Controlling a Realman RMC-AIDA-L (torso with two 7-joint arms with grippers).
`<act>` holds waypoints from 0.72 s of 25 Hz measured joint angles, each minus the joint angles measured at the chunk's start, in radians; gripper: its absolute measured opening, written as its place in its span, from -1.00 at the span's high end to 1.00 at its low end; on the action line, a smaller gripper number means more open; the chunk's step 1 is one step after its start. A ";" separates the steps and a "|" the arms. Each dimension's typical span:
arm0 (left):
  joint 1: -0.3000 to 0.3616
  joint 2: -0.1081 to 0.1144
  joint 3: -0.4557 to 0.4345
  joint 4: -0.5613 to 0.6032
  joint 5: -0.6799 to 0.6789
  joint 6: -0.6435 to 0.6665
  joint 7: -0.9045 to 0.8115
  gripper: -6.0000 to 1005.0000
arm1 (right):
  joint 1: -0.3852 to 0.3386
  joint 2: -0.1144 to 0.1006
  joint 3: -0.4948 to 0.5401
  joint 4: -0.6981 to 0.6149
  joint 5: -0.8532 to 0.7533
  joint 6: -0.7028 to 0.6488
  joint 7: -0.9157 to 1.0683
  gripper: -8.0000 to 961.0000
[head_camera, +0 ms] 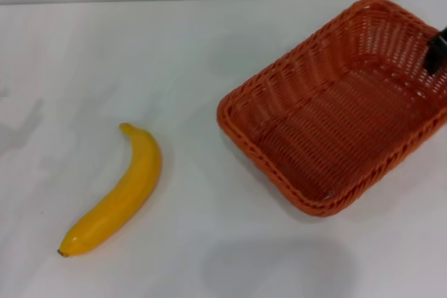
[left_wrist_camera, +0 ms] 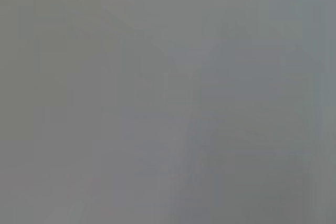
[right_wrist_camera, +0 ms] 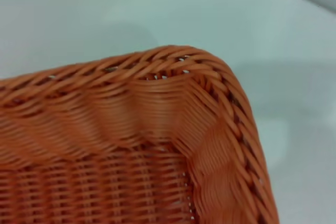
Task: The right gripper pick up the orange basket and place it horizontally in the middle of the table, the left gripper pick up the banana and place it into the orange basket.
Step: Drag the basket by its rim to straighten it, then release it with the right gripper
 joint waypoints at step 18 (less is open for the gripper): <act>0.002 0.003 -0.075 -0.029 0.006 -0.003 -0.040 -0.68 | -0.469 0.084 0.068 -0.549 0.311 0.155 0.228 0.62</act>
